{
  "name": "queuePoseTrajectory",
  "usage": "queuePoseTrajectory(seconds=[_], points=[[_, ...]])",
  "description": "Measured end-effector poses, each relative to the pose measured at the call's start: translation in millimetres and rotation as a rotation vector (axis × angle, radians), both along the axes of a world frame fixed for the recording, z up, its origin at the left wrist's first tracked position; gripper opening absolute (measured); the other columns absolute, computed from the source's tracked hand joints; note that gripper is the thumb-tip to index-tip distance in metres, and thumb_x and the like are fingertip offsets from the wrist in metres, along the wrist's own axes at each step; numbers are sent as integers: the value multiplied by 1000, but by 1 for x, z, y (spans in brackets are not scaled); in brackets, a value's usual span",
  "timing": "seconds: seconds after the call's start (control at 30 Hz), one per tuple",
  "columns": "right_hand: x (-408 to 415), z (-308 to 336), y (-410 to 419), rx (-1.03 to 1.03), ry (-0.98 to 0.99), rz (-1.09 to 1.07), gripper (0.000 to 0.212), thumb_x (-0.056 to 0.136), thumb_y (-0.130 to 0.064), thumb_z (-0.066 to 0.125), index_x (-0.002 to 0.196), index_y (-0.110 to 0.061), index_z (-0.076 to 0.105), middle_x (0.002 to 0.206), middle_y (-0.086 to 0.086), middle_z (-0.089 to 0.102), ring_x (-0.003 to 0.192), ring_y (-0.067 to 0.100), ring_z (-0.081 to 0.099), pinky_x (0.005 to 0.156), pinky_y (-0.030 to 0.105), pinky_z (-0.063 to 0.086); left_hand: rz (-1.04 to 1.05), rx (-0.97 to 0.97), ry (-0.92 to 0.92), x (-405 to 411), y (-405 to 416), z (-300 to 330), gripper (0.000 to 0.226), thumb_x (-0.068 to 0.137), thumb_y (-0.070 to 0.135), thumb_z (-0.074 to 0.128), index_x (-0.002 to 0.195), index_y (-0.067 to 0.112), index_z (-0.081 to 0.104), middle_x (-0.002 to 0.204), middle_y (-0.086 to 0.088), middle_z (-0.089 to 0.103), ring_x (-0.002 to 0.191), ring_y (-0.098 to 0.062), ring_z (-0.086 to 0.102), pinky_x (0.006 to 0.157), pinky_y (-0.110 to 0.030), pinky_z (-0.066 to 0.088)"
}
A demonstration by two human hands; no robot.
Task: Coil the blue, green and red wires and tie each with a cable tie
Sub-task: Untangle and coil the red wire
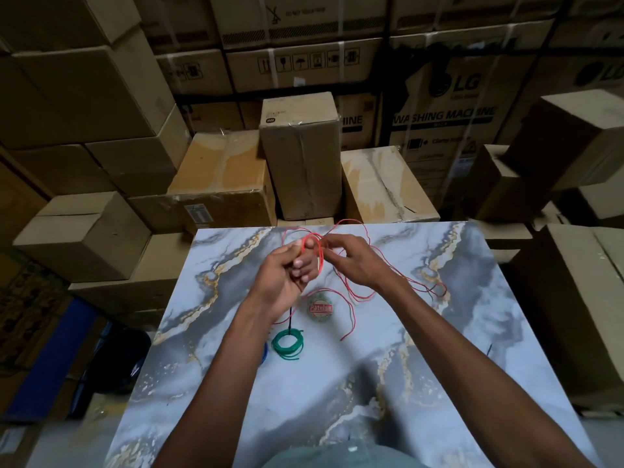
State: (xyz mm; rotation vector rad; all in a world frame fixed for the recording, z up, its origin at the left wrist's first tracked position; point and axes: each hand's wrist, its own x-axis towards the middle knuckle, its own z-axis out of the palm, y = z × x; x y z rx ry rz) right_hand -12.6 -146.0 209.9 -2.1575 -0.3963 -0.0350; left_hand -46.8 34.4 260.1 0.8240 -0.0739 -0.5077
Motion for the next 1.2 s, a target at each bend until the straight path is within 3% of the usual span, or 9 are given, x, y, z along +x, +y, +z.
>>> queuePoseTrajectory(seconds=[0.13,0.23,0.47,0.73,0.87,1.0,1.07,1.13,1.2], points=[[-15,-11,-4,248,290,71,31,105,-35,54,97,-13,74,70,5,64,68,20,61,72,35,51,160,-316,97,17,17,7,28,104,9,25,92,9,50,58,6,38,45,-5,31,47,-18,31],[-27,-16,-8,359,378,73,32,107,-27,54,103,-1,73,70,11,48,63,20,42,60,27,39,338,-448,170,34,33,2,30,105,9,26,92,8,54,61,4,44,47,-6,37,48,-19,36],[-56,-34,-26,533,509,-41,24,104,-23,59,120,-15,75,69,3,48,57,11,31,48,22,23,658,-476,265,55,57,-3,35,106,11,30,92,4,60,64,-1,59,51,-10,54,61,-19,41],[-82,5,-25,339,443,85,26,102,-14,61,125,-9,73,56,-11,53,52,1,42,49,13,33,908,-22,153,53,52,-26,33,109,12,28,117,-2,57,91,-10,73,83,-18,72,77,-28,57],[-80,27,-24,222,363,171,22,101,-20,65,118,-14,78,62,-7,53,58,10,39,56,24,32,937,265,-4,48,45,-41,35,109,12,28,129,-6,51,105,-17,71,89,-18,74,84,-29,58],[-76,54,-18,116,271,214,20,99,-22,67,114,-13,80,72,-19,71,64,3,60,62,21,46,825,633,-319,34,34,-53,35,110,19,31,123,-2,55,103,-17,71,87,-16,73,81,-26,58],[-74,71,-17,96,225,214,19,97,-28,70,109,-18,81,91,-8,79,84,17,73,77,42,59,715,833,-455,21,28,-59,37,109,26,33,122,3,60,104,-9,74,88,-15,73,77,-26,58],[-69,86,-18,95,157,216,19,95,-34,71,105,-21,82,94,4,79,90,37,71,81,57,56,589,960,-556,6,21,-61,39,107,30,32,120,7,61,101,-1,75,85,-12,72,75,-27,59],[-61,97,-22,126,98,196,18,97,-28,70,104,-17,82,92,5,79,86,28,72,76,45,60,437,962,-594,-7,12,-60,39,106,29,32,115,6,63,95,-1,76,77,-16,71,72,-35,59]])
